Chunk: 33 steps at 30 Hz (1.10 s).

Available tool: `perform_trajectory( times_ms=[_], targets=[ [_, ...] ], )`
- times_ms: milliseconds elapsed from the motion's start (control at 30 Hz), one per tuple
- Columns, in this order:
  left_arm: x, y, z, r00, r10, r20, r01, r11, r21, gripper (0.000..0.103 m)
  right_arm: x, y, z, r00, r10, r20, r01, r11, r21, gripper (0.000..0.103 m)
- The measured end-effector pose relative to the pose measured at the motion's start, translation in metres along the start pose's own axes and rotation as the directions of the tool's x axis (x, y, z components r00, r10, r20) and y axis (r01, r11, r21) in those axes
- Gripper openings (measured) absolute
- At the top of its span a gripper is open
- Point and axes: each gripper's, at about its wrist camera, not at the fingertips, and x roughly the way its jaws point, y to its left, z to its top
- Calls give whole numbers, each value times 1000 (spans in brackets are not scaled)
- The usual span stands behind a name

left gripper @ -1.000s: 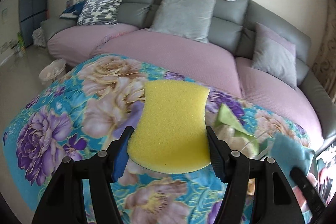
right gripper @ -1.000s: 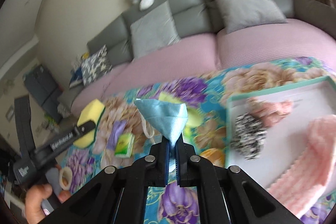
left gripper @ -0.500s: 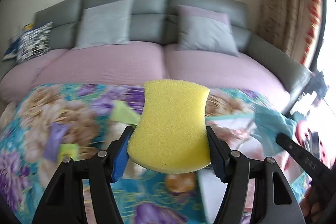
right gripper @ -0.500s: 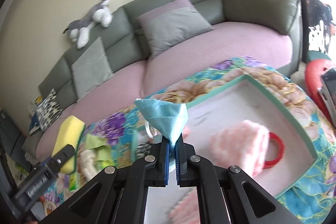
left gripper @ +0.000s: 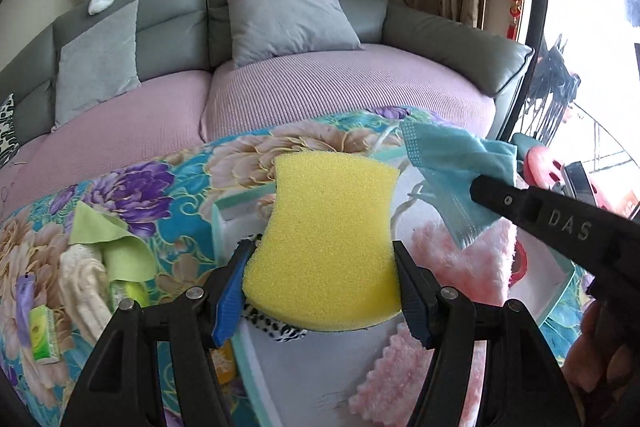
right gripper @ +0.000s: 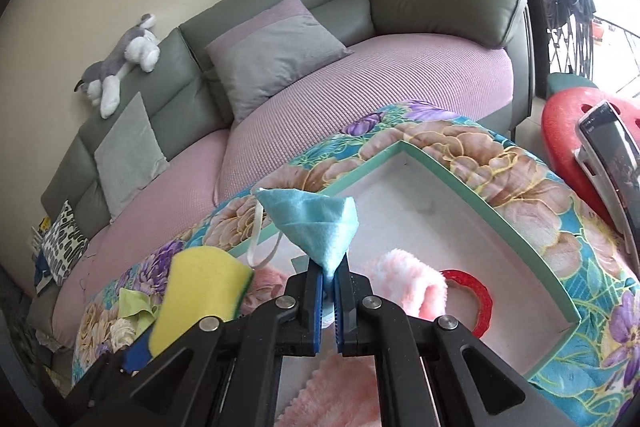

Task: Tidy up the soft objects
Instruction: 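Carry the face mask and sponge into the tray and release both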

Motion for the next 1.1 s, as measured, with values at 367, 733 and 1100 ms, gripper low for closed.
perform_trajectory(
  times_ms=[367, 733, 1100],
  targets=[
    [-1, 6, -3, 1000, -20, -15, 19, 999, -45, 83, 4, -12, -2, 998, -49, -26, 50, 998, 26, 13],
    [-20, 34, 3, 1000, 22, 19, -20, 993, -114, 90, -6, -2, -5, 989, -143, -34, 140, 988, -69, 42],
    [-24, 76, -2, 994, 107, -8, -106, 971, -215, 91, -3, 3, -13, 961, -254, -112, 235, 959, -160, 43]
  ],
)
